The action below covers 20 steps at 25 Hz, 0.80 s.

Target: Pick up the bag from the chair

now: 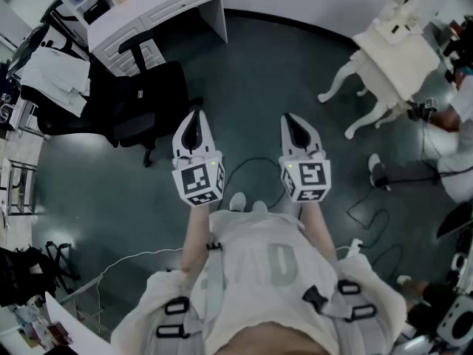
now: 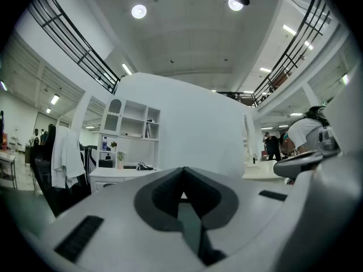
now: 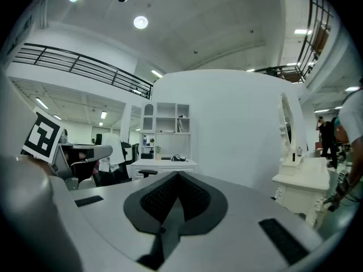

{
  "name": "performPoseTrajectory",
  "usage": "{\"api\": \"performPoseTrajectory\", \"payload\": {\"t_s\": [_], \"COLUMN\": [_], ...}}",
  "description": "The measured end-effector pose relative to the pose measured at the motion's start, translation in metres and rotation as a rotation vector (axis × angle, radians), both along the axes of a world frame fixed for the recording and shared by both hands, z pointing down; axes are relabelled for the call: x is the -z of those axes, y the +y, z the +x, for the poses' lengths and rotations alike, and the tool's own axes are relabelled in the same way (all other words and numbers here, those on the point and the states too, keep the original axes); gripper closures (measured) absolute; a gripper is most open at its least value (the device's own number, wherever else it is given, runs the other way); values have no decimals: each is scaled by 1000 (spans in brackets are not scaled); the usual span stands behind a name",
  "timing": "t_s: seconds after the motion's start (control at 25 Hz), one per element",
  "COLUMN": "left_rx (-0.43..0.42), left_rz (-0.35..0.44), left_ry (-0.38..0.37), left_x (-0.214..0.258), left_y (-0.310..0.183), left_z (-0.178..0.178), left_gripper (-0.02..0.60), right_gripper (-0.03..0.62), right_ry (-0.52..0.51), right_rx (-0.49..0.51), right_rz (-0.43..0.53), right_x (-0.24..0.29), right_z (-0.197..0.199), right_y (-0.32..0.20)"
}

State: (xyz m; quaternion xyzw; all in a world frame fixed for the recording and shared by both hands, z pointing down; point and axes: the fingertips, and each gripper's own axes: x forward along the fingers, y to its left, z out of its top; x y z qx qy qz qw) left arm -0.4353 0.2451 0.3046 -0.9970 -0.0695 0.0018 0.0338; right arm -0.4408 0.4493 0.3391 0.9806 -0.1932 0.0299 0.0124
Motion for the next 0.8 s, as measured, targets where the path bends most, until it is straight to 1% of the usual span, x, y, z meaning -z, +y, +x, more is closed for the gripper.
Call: {"api": "performPoseTrajectory", "payload": {"t_s": [0.2, 0.36, 0.52, 0.8], "left_rx": [-3, 11, 27, 44], "left_rz": [1, 2, -1, 0], "left_ry": [3, -4, -7, 0], "left_x": [1, -1, -3, -7], "left_y": [5, 6, 8, 16], "left_z": [1, 1, 3, -1], "left_gripper": [575, 575, 575, 575], "right_gripper": [589, 589, 589, 589], "right_ry": [-20, -29, -47, -89], "right_rx": [0, 9, -12, -1], "right_rz": [10, 22, 75, 136], "right_x": [-4, -6, -9, -22], "right_z": [3, 5, 9, 14], "right_y": [3, 7, 18, 30]}}
